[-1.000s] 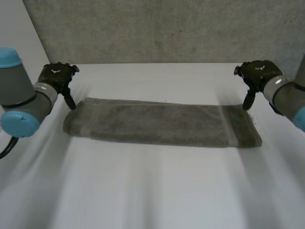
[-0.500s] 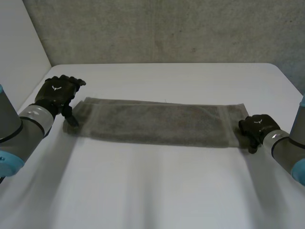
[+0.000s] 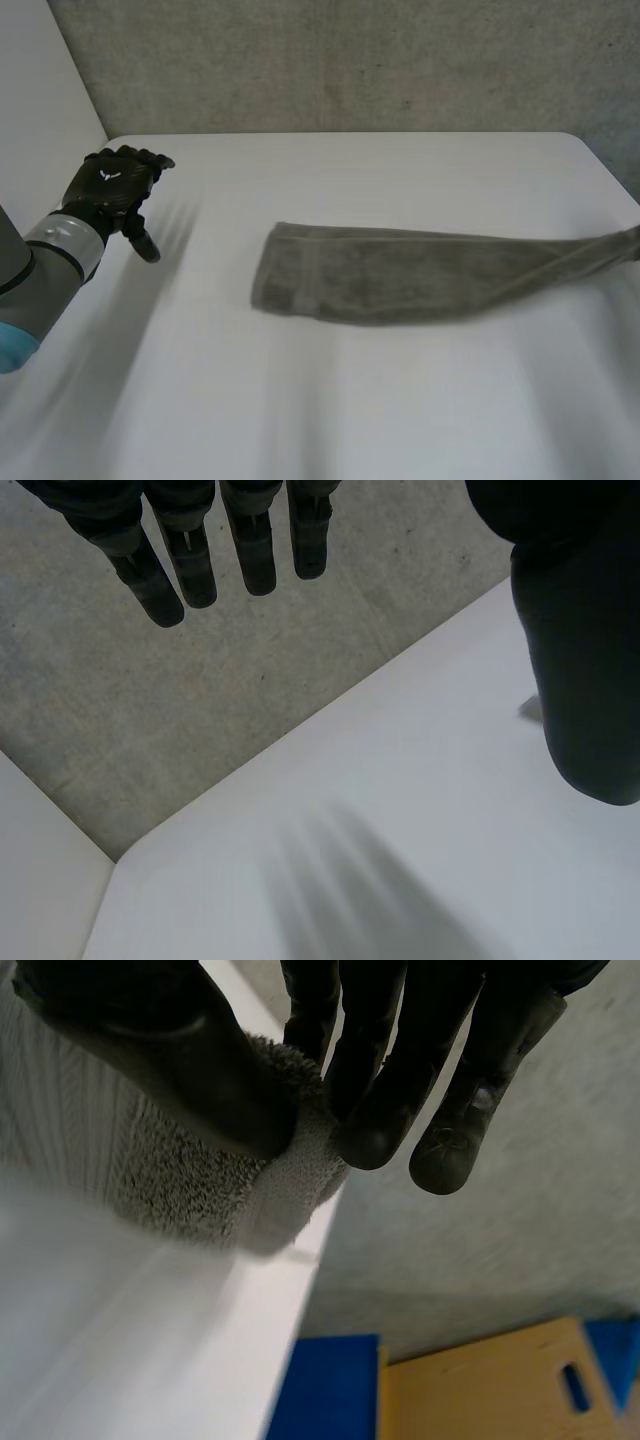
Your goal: Fold the towel.
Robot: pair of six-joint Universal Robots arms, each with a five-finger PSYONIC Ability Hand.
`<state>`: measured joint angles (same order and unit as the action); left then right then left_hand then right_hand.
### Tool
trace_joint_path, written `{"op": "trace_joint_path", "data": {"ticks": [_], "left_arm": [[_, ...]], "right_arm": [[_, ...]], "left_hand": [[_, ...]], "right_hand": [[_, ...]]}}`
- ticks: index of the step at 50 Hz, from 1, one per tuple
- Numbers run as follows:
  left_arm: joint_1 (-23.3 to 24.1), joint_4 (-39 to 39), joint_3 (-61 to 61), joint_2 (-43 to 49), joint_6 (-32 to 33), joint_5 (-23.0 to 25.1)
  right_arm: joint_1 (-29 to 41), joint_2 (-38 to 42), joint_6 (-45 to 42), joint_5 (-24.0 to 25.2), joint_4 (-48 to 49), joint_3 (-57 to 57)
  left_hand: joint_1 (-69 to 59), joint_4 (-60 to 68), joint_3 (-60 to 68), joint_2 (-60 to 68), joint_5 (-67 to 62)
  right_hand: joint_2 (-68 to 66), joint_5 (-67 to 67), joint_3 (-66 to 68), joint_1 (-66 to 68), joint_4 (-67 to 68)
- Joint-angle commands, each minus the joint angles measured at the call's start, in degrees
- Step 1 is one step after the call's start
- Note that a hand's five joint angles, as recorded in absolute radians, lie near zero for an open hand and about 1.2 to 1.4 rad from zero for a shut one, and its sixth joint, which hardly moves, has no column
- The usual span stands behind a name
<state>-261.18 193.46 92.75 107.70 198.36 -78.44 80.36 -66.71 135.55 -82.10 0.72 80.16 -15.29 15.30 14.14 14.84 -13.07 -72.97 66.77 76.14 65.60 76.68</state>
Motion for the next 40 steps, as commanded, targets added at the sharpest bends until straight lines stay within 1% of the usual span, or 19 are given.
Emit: {"op": "trace_joint_path", "data": {"ticks": [1,2,4,5,7,8,9,12,15,16,17,18,19,20,26,28,32,34,40], "left_arm": [[0.41,0.07,0.42,-0.47,0.01,-0.04],[0.41,0.07,0.42,-0.47,0.01,-0.04],[0.67,0.07,0.33,-0.56,0.01,-0.04],[0.68,0.07,0.33,-0.56,0.01,-0.04],[0.94,0.16,0.33,-0.56,-0.08,-0.13],[0.94,0.16,0.33,-0.56,-0.08,-0.13],[1.20,0.16,0.24,-0.56,-0.08,-0.13],[1.81,0.16,0.15,-0.56,-0.08,-0.13],[2.52,0.16,-0.02,-0.30,0.01,-0.22],[2.52,0.16,-0.02,-0.30,0.01,-0.22],[2.96,0.16,-0.20,0.05,0.01,-0.22],[2.96,0.16,-0.20,0.06,0.01,-0.22],[3.22,0.16,-0.37,0.32,0.10,-0.22],[3.57,0.16,-0.46,0.41,0.10,-0.22],[4.81,1.04,-0.99,1.64,0.10,-0.22],[6.12,1.74,-1.17,2.08,0.19,-0.48],[6.92,2.00,-1.16,2.08,0.19,-0.48],[7.44,2.00,-0.99,2.08,0.19,-0.57],[8.23,2.09,-0.81,2.08,0.10,-0.48]], "right_arm": [[14.70,1.23,1.29,-0.26,-2.74,-13.60],[14.74,1.23,1.30,-0.25,-2.74,-13.63],[23.22,4.29,2.61,-0.17,-2.48,-17.82],[23.26,4.31,2.62,-0.17,-2.48,-17.85],[33.67,8.68,2.44,-0.17,-2.22,-21.78],[33.72,8.70,2.44,-0.17,-2.22,-21.80],[38.33,11.05,2.35,-0.60,-2.22,-23.28],[45.29,15.97,2.09,-0.61,-2.30,-24.70],[48.74,20.29,2.26,-0.69,-2.39,-24.88],[48.75,20.31,2.26,-0.69,-2.39,-24.88],[49.71,22.13,2.09,-0.69,-2.39,-24.88],[49.72,22.15,2.09,-0.69,-2.39,-24.88],[50.24,23.28,2.18,-0.95,-2.39,-24.88],[50.42,23.90,2.26,-1.83,-2.39,-24.88],[49.28,23.38,3.32,-7.02,-2.83,-24.00],[48.58,19.98,4.98,-9.48,-2.92,-20.24],[45.94,13.98,8.24,-8.96,-2.13,-12.75],[41.57,9.34,11.13,-7.73,-1.43,-4.79],[35.65,5.89,12.11,-5.26,1.30,5.89]], "left_hand": [[4.73,-4.75,-3.59,-4.29,12.52],[4.73,-4.75,-3.59,-4.29,12.52],[4.73,-4.75,-3.59,-4.29,12.52],[4.73,-4.75,-3.59,-4.29,12.52],[4.73,-4.75,-3.59,-4.29,12.52],[4.73,-4.75,-3.59,-4.29,12.52],[4.73,-4.75,-3.59,-4.29,12.52],[4.73,-4.75,-3.59,-4.29,12.52],[4.73,-4.75,-3.59,-4.29,12.52],[4.73,-4.75,-3.59,-4.29,12.52],[4.73,-4.75,-3.59,-4.29,12.52],[4.73,-4.75,-3.59,-4.29,12.52],[4.73,-4.75,-3.59,-4.29,12.52],[4.73,-4.75,-3.59,-4.29,12.52],[4.73,-4.75,-3.59,-4.29,12.52],[4.73,-4.75,-3.59,-4.29,12.52],[4.73,-4.75,-3.59,-4.29,12.52],[4.73,-4.75,-3.59,-4.29,12.52],[4.73,-4.75,-3.59,-4.29,12.52]], "right_hand": [[-7.03,3.23,3.86,14.40,3.32],[-7.03,3.23,3.86,14.40,3.32],[-7.03,3.23,3.86,14.40,3.32],[-7.03,3.23,3.86,14.40,3.32],[-7.03,3.23,3.86,14.40,3.32],[-7.03,3.23,3.86,14.40,3.32],[-7.03,3.23,3.86,14.40,3.32],[-7.03,3.23,3.86,14.40,3.32],[-7.03,3.23,3.86,14.40,3.32],[-7.03,3.23,3.86,14.40,3.32],[7.90,-11.70,-11.07,-0.53,-11.61],[8.05,-11.85,-11.22,-0.68,-11.76],[39.69,-43.49,-42.86,-32.32,-43.40],[62.97,-66.77,-66.14,-55.60,-66.68],[62.97,-66.77,-66.14,-55.60,-66.68],[62.97,-66.77,-66.14,-55.60,-66.68],[62.97,-66.77,-66.14,-55.60,-66.68],[62.97,-66.77,-66.14,-55.60,-66.68],[62.97,-66.77,-66.14,-55.60,-66.68]]}}
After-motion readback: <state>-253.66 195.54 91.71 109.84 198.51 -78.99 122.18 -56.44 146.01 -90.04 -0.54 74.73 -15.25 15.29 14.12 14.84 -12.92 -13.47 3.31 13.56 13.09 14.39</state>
